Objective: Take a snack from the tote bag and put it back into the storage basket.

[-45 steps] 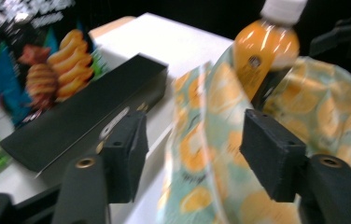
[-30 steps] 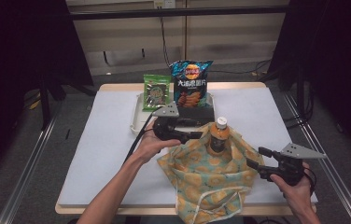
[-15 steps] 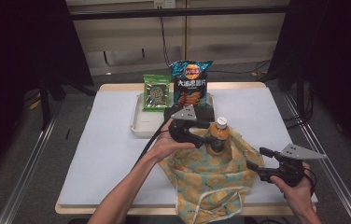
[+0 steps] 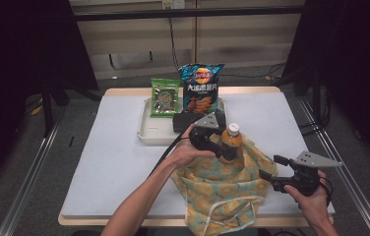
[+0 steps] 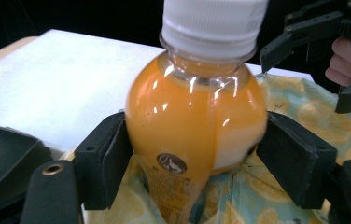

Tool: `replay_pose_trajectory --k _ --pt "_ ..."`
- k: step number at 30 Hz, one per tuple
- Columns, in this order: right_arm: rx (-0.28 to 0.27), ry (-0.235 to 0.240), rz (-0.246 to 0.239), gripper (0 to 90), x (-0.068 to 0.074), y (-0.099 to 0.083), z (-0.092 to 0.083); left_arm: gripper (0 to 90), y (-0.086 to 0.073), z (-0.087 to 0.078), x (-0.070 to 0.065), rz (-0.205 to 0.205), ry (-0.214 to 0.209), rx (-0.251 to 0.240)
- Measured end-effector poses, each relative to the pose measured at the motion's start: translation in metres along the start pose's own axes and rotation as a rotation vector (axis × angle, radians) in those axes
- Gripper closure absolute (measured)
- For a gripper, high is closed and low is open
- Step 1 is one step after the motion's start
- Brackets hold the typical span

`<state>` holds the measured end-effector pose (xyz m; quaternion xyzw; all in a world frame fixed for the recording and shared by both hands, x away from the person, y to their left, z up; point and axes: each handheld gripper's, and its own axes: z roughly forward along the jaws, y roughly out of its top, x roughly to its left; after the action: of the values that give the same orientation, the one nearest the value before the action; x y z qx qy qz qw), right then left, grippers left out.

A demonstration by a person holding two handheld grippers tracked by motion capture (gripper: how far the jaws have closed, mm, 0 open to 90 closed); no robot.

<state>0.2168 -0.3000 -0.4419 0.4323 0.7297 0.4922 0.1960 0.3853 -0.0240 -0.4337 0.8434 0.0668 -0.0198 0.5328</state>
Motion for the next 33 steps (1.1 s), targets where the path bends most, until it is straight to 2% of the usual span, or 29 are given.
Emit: replay_pose_trajectory --k 3,5,7,8,14,15,16,20,25,26,27,28,29,33 --pt "0.000 -0.006 0.001 18.6 0.000 0.001 0.000 21.2 0.002 0.008 -0.002 0.011 0.000 0.018" --pt "0.000 -0.009 -0.001 19.1 0.000 0.001 0.001 21.1 0.004 0.012 -0.004 0.023 0.018 0.029" --pt "0.001 -0.007 0.001 19.4 0.000 0.001 0.002 24.4 0.004 0.015 -0.002 0.007 0.025 0.032" --pt "0.003 -0.010 0.004 20.1 0.000 0.002 0.002 30.7 0.003 0.017 -0.002 0.017 0.031 0.037" --pt "0.000 -0.014 -0.001 21.5 -0.001 0.002 0.002 31.8 0.005 0.016 -0.004 0.004 0.031 0.056" --pt "-0.001 -0.013 0.000 21.8 -0.001 0.003 0.002 31.9 0.005 0.015 -0.004 0.003 0.029 0.067" --pt "-0.002 -0.013 0.003 22.5 -0.001 0.004 0.003 32.0 0.005 0.013 -0.005 -0.007 0.017 0.060" --pt "-0.005 -0.017 -0.004 23.2 -0.002 0.008 0.004 32.0 0.008 0.006 -0.010 -0.007 0.019 0.059" --pt "-0.001 -0.017 0.003 28.9 -0.006 0.018 0.006 32.0 0.011 -0.012 -0.015 -0.012 0.020 0.026" --pt "-0.010 -0.010 0.009 33.3 -0.009 0.024 0.007 32.0 0.012 -0.019 -0.018 -0.009 0.021 0.037" --pt "-0.010 -0.010 0.009 33.3 -0.009 0.024 0.007 32.0 0.012 -0.019 -0.018 -0.009 0.021 0.037" --pt "-0.010 -0.011 0.005 35.2 -0.010 0.026 0.009 32.0 0.012 -0.021 -0.020 -0.020 0.018 0.030" --pt "0.001 -0.004 0.006 37.3 -0.012 0.030 0.015 32.0 0.013 -0.024 -0.020 -0.010 0.022 0.035" --pt "0.034 0.010 -0.001 39.3 -0.012 0.036 0.029 32.0 0.015 -0.036 -0.023 -0.022 0.024 0.020"
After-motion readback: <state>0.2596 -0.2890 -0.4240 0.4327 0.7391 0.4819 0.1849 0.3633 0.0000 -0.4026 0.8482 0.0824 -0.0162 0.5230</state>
